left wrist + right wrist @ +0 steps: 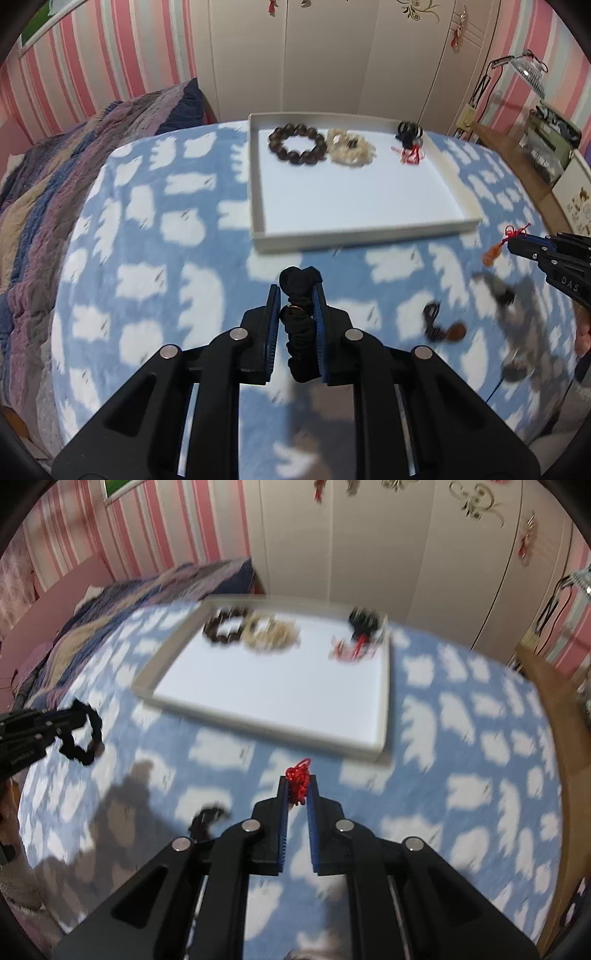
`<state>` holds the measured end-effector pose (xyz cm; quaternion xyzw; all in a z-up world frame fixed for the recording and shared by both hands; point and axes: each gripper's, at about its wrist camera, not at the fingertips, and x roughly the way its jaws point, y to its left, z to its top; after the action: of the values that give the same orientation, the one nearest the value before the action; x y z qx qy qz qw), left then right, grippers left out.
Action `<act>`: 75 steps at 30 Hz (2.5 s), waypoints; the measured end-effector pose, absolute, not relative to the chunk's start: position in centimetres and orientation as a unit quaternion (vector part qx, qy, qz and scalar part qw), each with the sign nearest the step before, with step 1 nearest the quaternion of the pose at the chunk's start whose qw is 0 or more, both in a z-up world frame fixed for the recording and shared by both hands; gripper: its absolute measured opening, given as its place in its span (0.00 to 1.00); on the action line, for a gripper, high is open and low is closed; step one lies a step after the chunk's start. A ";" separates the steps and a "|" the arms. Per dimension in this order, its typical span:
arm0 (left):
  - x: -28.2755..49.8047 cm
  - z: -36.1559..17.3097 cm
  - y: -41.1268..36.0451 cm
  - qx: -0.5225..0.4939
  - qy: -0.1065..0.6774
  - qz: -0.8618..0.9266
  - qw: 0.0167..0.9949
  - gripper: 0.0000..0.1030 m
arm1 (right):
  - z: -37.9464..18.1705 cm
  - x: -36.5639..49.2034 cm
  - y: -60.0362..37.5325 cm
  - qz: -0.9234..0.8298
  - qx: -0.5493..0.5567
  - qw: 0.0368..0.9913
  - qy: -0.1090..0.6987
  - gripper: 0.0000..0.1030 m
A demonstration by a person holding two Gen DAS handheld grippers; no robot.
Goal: Organize jewelry
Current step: 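Carry both items into the white tray and open both tools, then reach the left tool to the black cord pendant while the right tool reaches the jade pendant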
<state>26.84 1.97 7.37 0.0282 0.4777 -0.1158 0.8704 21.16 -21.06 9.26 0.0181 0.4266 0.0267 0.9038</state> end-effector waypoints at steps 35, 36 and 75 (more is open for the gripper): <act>46.6 0.6 -3.8 0.024 0.509 -0.053 0.859 0.16 | 3.2 40.6 -24.1 -0.072 0.024 0.878 0.473 0.09; 46.6 0.7 -3.7 0.023 0.508 -0.053 0.859 0.16 | 2.8 40.7 -24.2 -0.072 0.027 0.875 0.478 0.09; 30.0 10.7 -1.5 -0.016 0.451 -0.035 0.892 0.97 | 11.3 24.8 -26.6 -0.068 0.072 0.904 0.416 0.93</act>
<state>30.01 -1.53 10.67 -0.0164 0.4507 -0.0354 0.8918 24.77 -26.64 11.35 0.0721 0.4164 -0.0676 0.9038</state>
